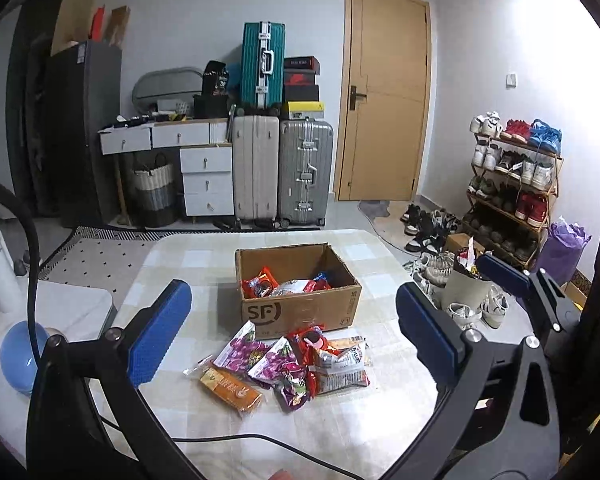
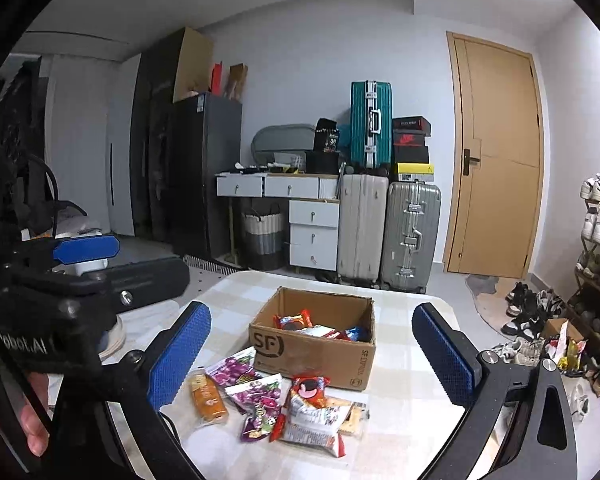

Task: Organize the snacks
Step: 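Move both grippers back toward the snacks beside the box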

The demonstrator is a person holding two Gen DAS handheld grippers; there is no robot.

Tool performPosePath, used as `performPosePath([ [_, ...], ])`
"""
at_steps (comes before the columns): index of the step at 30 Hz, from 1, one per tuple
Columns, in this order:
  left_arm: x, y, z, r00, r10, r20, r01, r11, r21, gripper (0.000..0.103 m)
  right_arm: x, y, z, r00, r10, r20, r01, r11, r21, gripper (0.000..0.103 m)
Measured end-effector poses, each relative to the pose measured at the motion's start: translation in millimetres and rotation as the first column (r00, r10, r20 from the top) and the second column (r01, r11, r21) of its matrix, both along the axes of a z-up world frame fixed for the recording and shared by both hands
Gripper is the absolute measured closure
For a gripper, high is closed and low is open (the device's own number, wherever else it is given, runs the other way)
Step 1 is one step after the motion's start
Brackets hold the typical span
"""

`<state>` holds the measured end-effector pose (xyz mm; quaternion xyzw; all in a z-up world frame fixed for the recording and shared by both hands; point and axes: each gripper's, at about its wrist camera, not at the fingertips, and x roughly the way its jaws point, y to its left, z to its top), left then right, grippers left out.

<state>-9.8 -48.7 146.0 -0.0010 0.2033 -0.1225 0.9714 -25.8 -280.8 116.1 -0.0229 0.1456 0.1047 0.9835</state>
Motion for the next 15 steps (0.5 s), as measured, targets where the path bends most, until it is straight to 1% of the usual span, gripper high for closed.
performPosePath([
  [4,-16.3,12.1,-10.6,1.000,0.015,0.011,-0.015,1.000,-0.006,0.001,-9.4,-2.6,-15.8,1.000,-0.001,0.002,0.001,1.000,0.024,0.000],
  [8,-26.4,22.3,-31.3,0.999,0.033,0.006,-0.033,0.999,-0.015,0.001,-4.4,-6.7,-38.6,1.000,0.000,-0.018,0.000,0.999,0.052,0.000],
  [12,-16.2,32.9,-59.2,0.998,0.049,-0.036,-0.050,0.998,-0.034,0.001,5.9,-10.7,-65.6,0.999,0.006,-0.048,-0.003,0.998,0.058,0.000],
  [15,2.3,39.7,-79.9,0.997,0.062,-0.055,-0.064,0.997,-0.039,0.001,18.0,-11.0,-84.6,0.997,0.008,-0.080,-0.005,0.999,0.042,0.000],
])
